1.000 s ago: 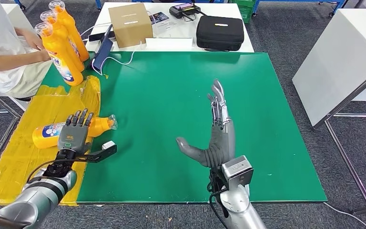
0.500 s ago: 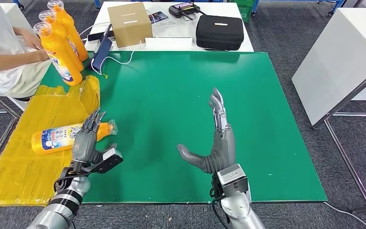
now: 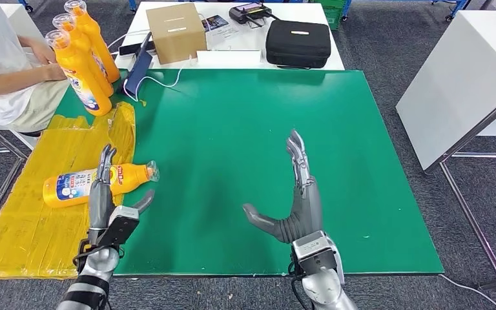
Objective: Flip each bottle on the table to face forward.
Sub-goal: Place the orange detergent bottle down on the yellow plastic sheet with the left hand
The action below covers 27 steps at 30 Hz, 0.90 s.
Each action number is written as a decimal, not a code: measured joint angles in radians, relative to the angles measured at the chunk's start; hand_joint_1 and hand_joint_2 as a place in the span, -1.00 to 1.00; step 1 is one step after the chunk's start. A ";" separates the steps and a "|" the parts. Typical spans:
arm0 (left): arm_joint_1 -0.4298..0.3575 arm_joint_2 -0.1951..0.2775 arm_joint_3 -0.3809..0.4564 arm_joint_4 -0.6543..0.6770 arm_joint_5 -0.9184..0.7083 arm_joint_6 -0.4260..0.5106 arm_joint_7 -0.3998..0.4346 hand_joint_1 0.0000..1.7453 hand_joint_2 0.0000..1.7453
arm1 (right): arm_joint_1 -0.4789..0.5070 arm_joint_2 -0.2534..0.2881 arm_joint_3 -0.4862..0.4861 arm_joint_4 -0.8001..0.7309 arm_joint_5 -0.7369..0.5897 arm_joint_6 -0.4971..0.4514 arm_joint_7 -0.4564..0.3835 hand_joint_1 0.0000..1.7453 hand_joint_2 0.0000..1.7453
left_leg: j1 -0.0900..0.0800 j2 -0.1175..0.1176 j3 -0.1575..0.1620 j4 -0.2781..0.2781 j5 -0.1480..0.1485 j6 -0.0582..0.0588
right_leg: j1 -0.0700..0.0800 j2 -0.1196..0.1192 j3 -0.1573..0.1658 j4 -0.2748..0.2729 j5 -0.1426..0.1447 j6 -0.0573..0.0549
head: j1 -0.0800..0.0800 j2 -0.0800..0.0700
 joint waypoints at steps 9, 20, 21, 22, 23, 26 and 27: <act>0.294 -0.023 -0.086 -0.452 0.337 -0.409 0.080 -1.00 1.00 | 0.170 -0.008 -0.139 -0.071 -0.019 0.090 -0.018 -1.00 1.00 | -0.001 -0.001 0.000 0.000 -0.006 0.001 | -0.001 0.000 0.001 -0.001 -0.005 0.004 | 0.000 0.000; 0.385 -0.016 -0.072 -0.551 0.469 -0.612 0.143 -1.00 1.00 | 0.242 -0.016 -0.266 -0.094 -0.008 0.174 -0.006 -1.00 1.00 | -0.001 -0.002 0.002 0.000 -0.006 0.001 | -0.001 0.000 0.003 -0.001 -0.005 0.003 | 0.000 0.000; 0.386 -0.014 -0.070 -0.552 0.475 -0.618 0.145 -1.00 1.00 | 0.242 -0.018 -0.270 -0.094 -0.009 0.178 -0.006 -1.00 1.00 | -0.001 -0.002 0.002 0.000 -0.006 0.001 | -0.001 0.000 0.003 -0.001 -0.005 0.003 | 0.000 0.000; 0.386 -0.013 -0.067 -0.553 0.478 -0.621 0.145 -1.00 1.00 | 0.242 -0.019 -0.273 -0.094 -0.010 0.181 -0.006 -1.00 1.00 | -0.001 -0.002 0.002 0.000 -0.006 0.001 | -0.001 0.000 0.003 -0.001 -0.005 0.003 | 0.000 0.000; 0.387 -0.013 -0.064 -0.553 0.480 -0.623 0.146 -1.00 1.00 | 0.242 -0.020 -0.276 -0.094 -0.011 0.182 -0.006 -1.00 1.00 | -0.001 -0.002 0.002 0.000 -0.006 0.001 | -0.001 0.000 0.003 -0.001 -0.005 0.003 | 0.000 0.000; 0.387 -0.011 -0.059 -0.553 0.484 -0.631 0.148 -1.00 1.00 | 0.242 -0.024 -0.280 -0.094 -0.016 0.188 -0.006 -1.00 1.00 | -0.001 -0.002 0.002 0.000 -0.006 0.001 | -0.001 0.000 0.003 -0.001 -0.005 0.003 | 0.000 0.000; 0.387 -0.010 -0.057 -0.553 0.486 -0.636 0.150 -1.00 1.00 | 0.242 -0.025 -0.282 -0.094 -0.020 0.192 -0.006 -1.00 1.00 | -0.001 -0.002 0.002 0.000 -0.006 0.001 | -0.001 0.000 0.003 -0.001 -0.005 0.003 | 0.000 0.000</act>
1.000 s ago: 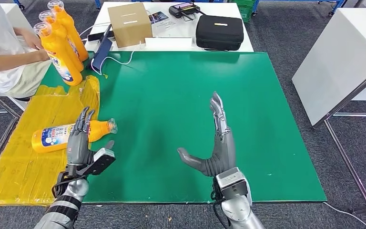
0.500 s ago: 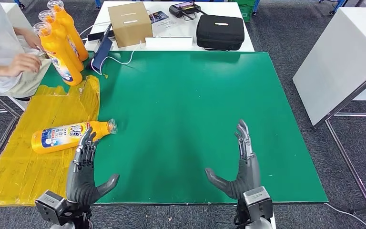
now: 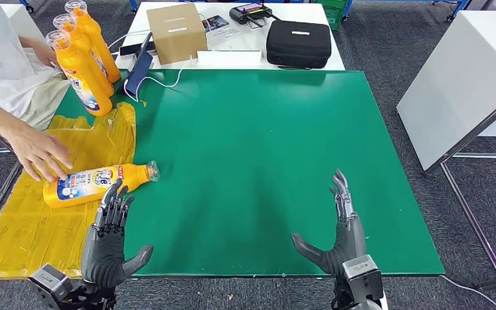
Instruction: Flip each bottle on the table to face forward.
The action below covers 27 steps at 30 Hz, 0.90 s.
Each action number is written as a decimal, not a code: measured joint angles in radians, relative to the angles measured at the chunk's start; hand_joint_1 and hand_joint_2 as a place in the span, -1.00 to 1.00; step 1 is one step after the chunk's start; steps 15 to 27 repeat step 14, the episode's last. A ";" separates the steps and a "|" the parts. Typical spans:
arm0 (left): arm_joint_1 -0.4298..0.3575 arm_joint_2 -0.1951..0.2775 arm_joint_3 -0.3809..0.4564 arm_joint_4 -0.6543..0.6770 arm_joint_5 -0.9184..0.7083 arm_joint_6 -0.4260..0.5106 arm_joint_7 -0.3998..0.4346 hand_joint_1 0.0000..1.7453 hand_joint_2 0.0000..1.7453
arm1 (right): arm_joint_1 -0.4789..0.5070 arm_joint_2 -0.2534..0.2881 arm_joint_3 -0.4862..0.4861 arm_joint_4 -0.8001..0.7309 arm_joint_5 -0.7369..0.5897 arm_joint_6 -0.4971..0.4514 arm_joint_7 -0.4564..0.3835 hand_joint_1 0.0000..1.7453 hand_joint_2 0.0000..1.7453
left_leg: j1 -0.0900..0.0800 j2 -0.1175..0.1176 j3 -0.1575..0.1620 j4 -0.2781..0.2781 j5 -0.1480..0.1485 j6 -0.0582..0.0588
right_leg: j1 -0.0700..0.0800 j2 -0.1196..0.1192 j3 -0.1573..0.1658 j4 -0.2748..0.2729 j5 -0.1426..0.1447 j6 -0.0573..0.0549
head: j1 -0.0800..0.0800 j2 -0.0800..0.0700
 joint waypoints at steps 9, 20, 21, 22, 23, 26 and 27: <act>-0.018 0.001 0.013 0.018 0.005 -0.032 0.033 -1.00 1.00 | -0.012 -0.006 -0.021 0.000 -0.009 0.055 0.010 -1.00 -1.00 | 0.000 0.000 0.000 0.000 0.000 0.000 | 0.000 0.000 0.000 0.000 0.000 0.000 | 0.000 0.000; -0.034 0.001 0.015 0.042 -0.004 -0.031 0.045 -1.00 1.00 | -0.016 -0.006 -0.021 0.000 -0.001 0.060 0.011 -1.00 -1.00 | 0.000 0.000 0.000 0.000 0.000 0.000 | 0.000 0.000 0.000 0.000 0.000 0.000 | 0.000 0.000; -0.034 0.001 0.015 0.042 -0.004 -0.031 0.045 -1.00 1.00 | -0.016 -0.006 -0.021 0.000 -0.001 0.060 0.011 -1.00 -1.00 | 0.000 0.000 0.000 0.000 0.000 0.000 | 0.000 0.000 0.000 0.000 0.000 0.000 | 0.000 0.000; -0.034 0.001 0.015 0.042 -0.004 -0.031 0.045 -1.00 1.00 | -0.016 -0.006 -0.021 0.000 -0.001 0.060 0.011 -1.00 -1.00 | 0.000 0.000 0.000 0.000 0.000 0.000 | 0.000 0.000 0.000 0.000 0.000 0.000 | 0.000 0.000; -0.034 0.001 0.015 0.042 -0.004 -0.031 0.045 -1.00 1.00 | -0.016 -0.006 -0.021 0.000 -0.001 0.060 0.011 -1.00 -1.00 | 0.000 0.000 0.000 0.000 0.000 0.000 | 0.000 0.000 0.000 0.000 0.000 0.000 | 0.000 0.000; -0.034 0.001 0.015 0.042 -0.004 -0.031 0.045 -1.00 1.00 | -0.016 -0.006 -0.021 0.000 -0.001 0.060 0.011 -1.00 -1.00 | 0.000 0.000 0.000 0.000 0.000 0.000 | 0.000 0.000 0.000 0.000 0.000 0.000 | 0.000 0.000; -0.034 0.001 0.015 0.042 -0.004 -0.031 0.045 -1.00 1.00 | -0.016 -0.006 -0.021 0.000 -0.001 0.060 0.011 -1.00 -1.00 | 0.000 0.000 0.000 0.000 0.000 0.000 | 0.000 0.000 0.000 0.000 0.000 0.000 | 0.000 0.000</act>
